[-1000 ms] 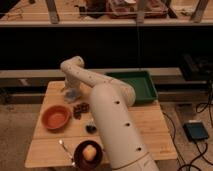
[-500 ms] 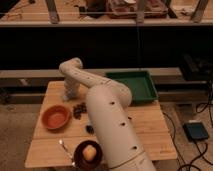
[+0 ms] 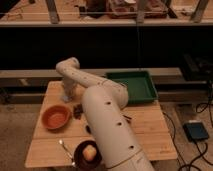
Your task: Place towel in red bowl
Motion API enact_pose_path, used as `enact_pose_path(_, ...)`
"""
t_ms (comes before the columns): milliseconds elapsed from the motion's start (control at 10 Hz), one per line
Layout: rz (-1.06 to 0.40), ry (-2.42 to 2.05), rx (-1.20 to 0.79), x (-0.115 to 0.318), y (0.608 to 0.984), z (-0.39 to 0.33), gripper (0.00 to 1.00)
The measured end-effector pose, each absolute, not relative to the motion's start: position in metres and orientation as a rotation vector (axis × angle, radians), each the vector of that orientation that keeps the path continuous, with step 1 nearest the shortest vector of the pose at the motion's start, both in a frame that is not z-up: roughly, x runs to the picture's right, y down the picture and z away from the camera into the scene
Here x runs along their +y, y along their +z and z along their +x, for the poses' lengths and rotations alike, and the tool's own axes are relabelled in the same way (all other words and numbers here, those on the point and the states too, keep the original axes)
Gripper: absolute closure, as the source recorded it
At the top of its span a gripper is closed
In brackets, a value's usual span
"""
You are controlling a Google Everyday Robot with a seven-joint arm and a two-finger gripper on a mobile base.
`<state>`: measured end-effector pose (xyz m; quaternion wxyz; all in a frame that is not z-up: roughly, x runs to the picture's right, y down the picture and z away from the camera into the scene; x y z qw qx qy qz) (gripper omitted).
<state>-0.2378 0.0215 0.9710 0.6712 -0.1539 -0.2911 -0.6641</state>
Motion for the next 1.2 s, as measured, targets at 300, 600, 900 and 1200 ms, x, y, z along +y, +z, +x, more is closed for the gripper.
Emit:
enact_pose_path(300, -0.252, -1.501, -0.656, -0.003, 0.923, -0.229, 1.00)
enact_pose_path(600, -0.148, -1.572, -0.834, 0.005, 0.834, -0.212, 1.00)
enact_pose_path(900, -0.119, -1.694, -0.963, 0.048, 0.786, -0.207, 1.00)
enact_pose_path(1200, -0.062, -1.892, -1.020, 0.096, 0.762, -0.223, 0.99)
